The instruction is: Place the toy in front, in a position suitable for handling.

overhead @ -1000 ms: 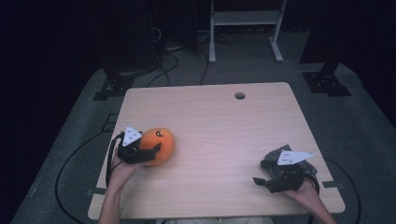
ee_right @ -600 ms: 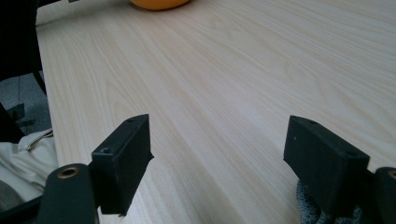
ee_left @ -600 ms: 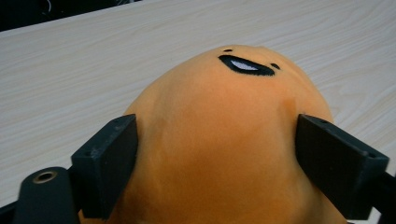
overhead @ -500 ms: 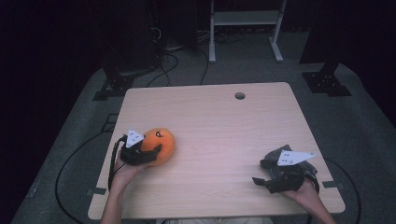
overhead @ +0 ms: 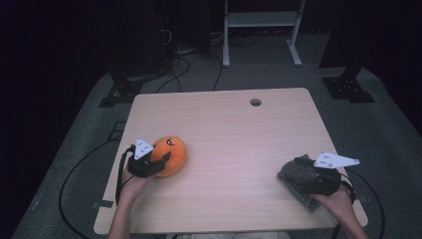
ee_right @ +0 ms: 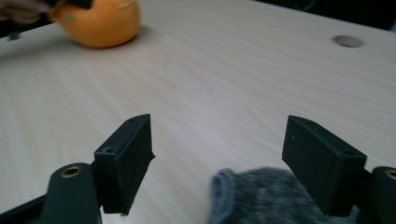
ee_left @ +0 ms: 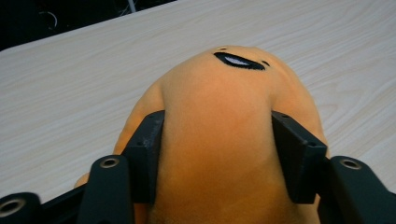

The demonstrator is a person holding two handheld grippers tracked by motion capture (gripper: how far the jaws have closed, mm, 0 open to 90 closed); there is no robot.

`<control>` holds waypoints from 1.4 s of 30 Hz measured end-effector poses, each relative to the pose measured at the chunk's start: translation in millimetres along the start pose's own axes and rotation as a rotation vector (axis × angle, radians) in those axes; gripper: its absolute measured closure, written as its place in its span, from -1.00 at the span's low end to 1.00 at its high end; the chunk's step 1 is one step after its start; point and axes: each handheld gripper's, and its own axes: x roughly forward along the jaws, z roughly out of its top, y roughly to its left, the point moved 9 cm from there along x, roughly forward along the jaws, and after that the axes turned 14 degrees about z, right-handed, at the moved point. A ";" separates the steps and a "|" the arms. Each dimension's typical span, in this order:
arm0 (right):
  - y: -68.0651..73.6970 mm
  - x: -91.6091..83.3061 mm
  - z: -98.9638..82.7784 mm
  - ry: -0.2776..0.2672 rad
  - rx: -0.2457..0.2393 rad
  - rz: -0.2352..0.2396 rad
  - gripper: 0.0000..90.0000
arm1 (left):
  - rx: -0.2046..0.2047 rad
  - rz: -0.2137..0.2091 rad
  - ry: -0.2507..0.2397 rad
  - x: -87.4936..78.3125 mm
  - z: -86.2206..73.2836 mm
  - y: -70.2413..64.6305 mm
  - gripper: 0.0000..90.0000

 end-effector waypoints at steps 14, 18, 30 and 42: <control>-42.0 -4.9 -26.9 0.110 0.109 -0.099 -0.37 | -0.034 -0.033 -0.030 -7.0 7.8 -0.6 0.08; -44.5 -1.8 -32.5 0.130 0.126 -0.093 -0.37 | -0.044 -0.048 -0.042 -9.5 11.8 -2.8 0.09; -47.1 2.2 -44.3 0.194 0.131 -0.096 -0.37 | 0.023 -0.198 -0.128 -31.8 47.7 -60.2 0.09; -52.4 9.6 -51.3 0.236 0.157 -0.108 -0.28 | 0.141 -0.395 -0.170 -41.1 74.3 -150.7 0.08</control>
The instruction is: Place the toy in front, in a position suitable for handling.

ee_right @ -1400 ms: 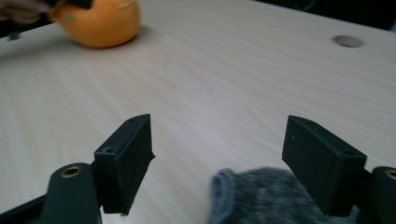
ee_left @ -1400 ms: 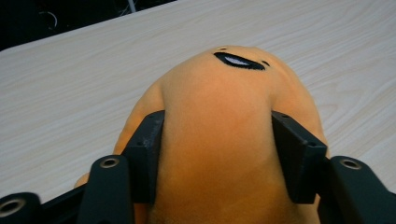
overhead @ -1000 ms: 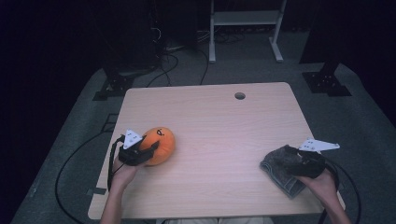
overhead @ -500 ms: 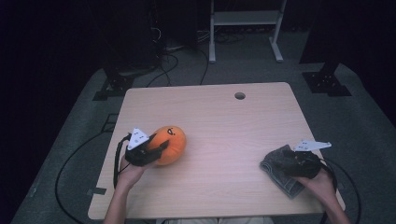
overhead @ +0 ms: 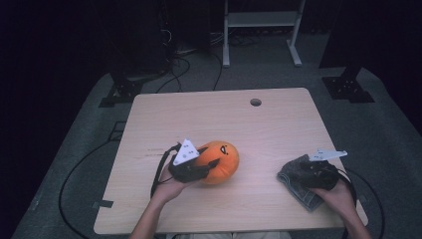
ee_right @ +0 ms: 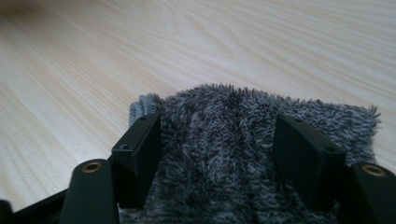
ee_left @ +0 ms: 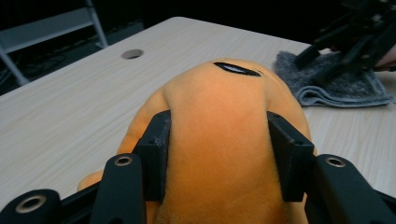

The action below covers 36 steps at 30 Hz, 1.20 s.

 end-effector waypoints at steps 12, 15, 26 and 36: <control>-6.3 9.1 -5.1 0.043 0.010 -0.067 0.05 | 0.081 -0.110 0.041 39.2 -1.6 -49.2 0.06; -5.9 10.2 -5.8 0.052 -0.006 -0.089 0.17 | 0.095 -0.117 0.056 44.4 -4.1 -52.2 0.06; -0.1 12.4 -5.5 0.062 -0.022 -0.083 0.65 | 0.091 -0.137 0.084 46.5 -13.5 -53.7 -0.52; 27.7 -5.1 19.9 -0.081 -0.101 -0.037 0.73 | 0.074 -0.140 0.070 15.4 -32.4 -27.3 -0.28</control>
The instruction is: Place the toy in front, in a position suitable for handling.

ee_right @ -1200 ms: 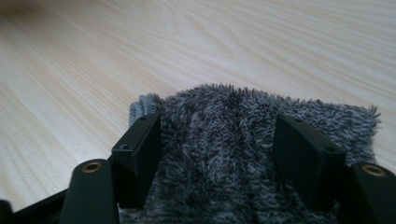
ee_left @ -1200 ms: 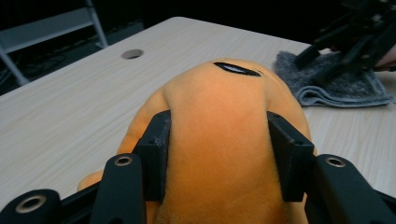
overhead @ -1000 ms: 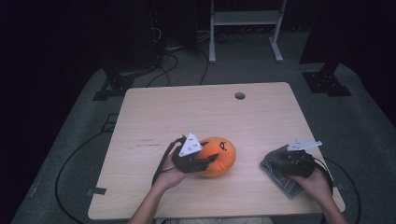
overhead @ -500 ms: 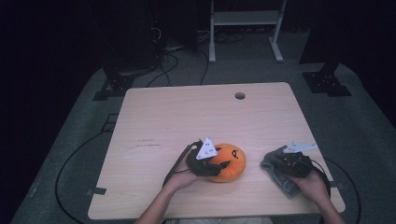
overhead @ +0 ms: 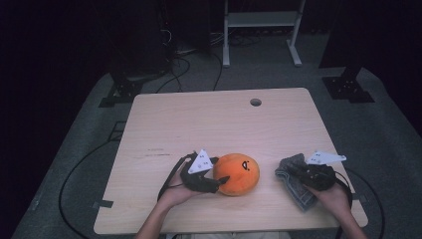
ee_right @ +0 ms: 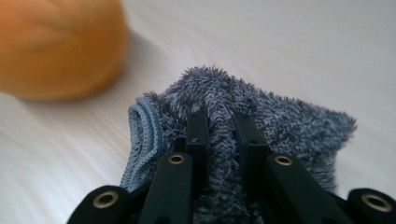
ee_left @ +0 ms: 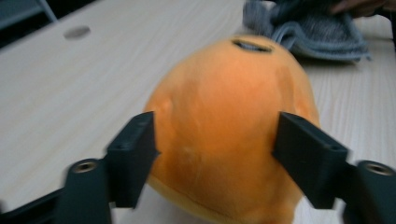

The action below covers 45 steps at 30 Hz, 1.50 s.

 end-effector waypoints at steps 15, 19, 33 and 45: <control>109.2 47.0 63.0 -0.115 -0.349 0.172 0.71 | 0.014 0.027 -0.016 18.7 4.5 -8.5 -0.16; 101.2 48.1 58.8 -0.111 -0.329 0.170 0.72 | -0.042 0.027 -0.008 20.0 -2.0 -3.1 -0.15; 111.1 38.5 56.9 -0.138 -0.307 0.229 0.73 | -0.058 0.068 -0.007 24.9 -1.4 -3.2 -0.21; 71.7 38.7 44.0 -0.073 -0.195 0.134 0.74 | -0.034 0.054 -0.004 22.2 -3.6 -6.4 -0.18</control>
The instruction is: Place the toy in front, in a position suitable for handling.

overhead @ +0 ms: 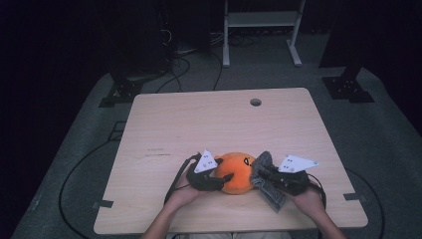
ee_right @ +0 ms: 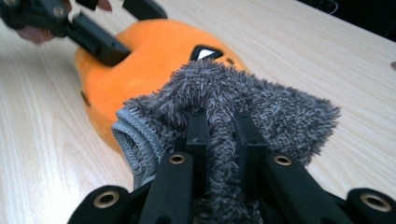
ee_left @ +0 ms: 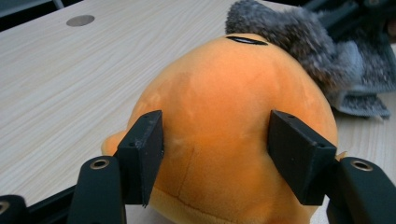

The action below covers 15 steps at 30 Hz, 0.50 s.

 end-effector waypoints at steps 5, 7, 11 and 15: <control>15.0 1.5 23.7 -0.092 -0.027 0.054 0.74 | 0.060 -0.073 -0.007 -4.9 -1.1 -11.6 -0.15; 17.8 7.8 25.7 -0.072 -0.033 0.060 0.74 | 0.078 -0.082 -0.004 -9.6 2.9 -9.3 -0.25; 29.6 11.4 23.4 -0.073 -0.053 0.099 0.74 | 0.028 -0.035 -0.011 -9.4 11.3 -0.7 -0.57; 23.2 8.9 16.6 -0.055 -0.033 0.082 0.75 | 0.045 -0.060 0.001 -4.4 3.0 -9.5 -0.41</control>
